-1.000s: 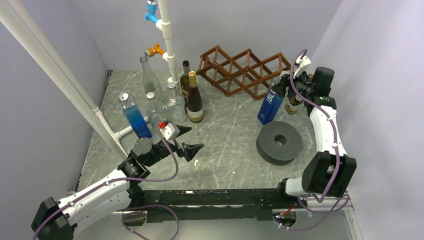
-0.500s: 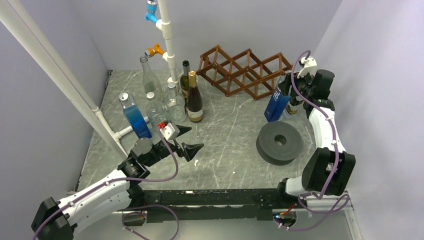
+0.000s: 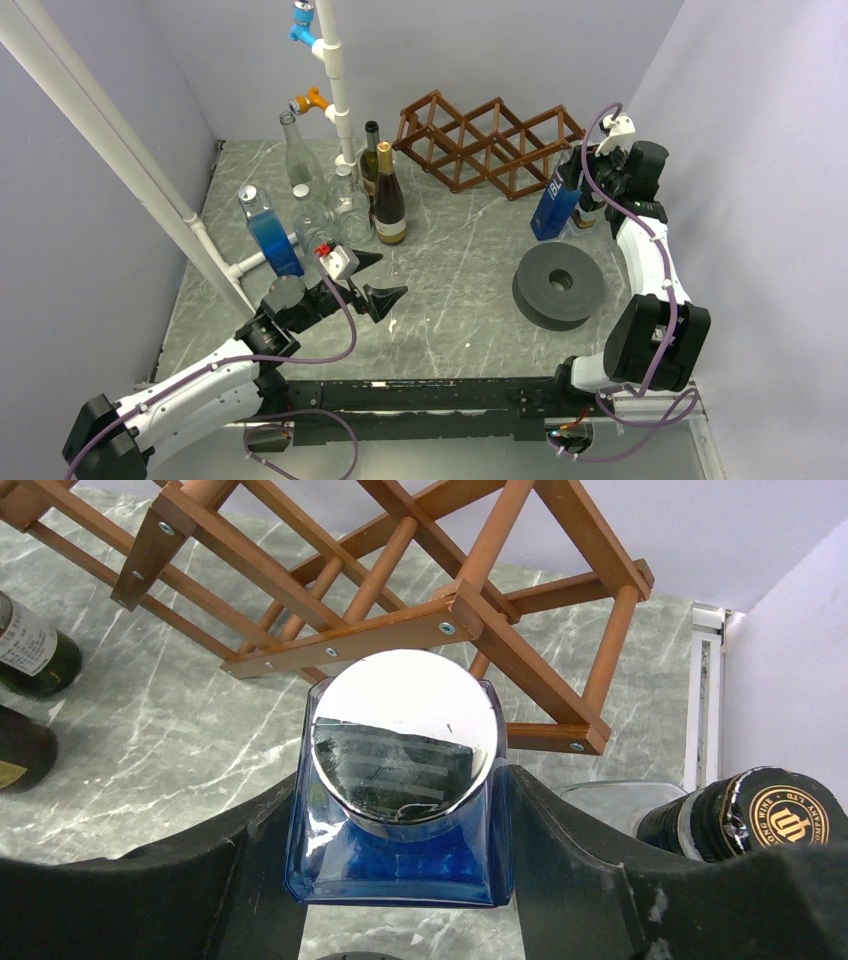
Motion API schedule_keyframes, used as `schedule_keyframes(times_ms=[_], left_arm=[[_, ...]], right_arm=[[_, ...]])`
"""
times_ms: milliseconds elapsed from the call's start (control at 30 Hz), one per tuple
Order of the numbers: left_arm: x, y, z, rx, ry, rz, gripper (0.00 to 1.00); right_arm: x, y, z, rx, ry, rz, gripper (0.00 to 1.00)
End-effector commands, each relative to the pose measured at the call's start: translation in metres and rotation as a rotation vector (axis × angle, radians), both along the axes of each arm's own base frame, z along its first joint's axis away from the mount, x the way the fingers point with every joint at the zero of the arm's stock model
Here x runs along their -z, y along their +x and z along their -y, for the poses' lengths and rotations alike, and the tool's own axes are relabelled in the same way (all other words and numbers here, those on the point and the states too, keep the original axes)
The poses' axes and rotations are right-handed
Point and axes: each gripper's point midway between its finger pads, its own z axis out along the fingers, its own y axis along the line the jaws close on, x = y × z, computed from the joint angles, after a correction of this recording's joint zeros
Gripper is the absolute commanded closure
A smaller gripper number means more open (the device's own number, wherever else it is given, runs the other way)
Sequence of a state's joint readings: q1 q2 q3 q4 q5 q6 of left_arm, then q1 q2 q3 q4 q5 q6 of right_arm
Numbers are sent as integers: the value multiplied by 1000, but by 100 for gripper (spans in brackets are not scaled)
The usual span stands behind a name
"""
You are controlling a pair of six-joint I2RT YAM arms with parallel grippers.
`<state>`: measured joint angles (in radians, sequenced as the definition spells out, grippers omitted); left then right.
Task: Take the wine bottle off the wine rack
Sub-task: Place the wine bottle at the center of the board.
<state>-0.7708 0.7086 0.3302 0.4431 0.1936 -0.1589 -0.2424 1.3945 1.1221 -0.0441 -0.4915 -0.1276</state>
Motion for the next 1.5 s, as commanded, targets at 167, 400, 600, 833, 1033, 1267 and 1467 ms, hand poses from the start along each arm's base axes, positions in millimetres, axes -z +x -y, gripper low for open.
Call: schedule_keyframes(times_ms=[167, 400, 600, 833, 1033, 1267, 1467], left_arm=[[-14, 0, -2, -8, -38, 30, 1], [-17, -1, -2, -3, -43, 32, 1], [-21, -3, -3, 2, -49, 32, 1], [-25, -5, -3, 4, -49, 29, 0], [-26, -5, -2, 8, -43, 3, 0], [-30, -4, -3, -2, -17, -54, 1], [-34, -1, -7, -36, 5, -94, 0]], right_arm=[[-52, 6, -1, -32, -49, 174, 37], [-56, 3, -3, -43, -47, 172, 21], [-65, -2, -8, -67, -46, 174, 10], [-78, -17, -19, -117, -36, 158, 0], [-95, -32, -26, -143, -49, 154, 0], [-113, -56, -17, -104, -145, 151, 0], [-114, -80, -14, -72, -153, 119, 0]])
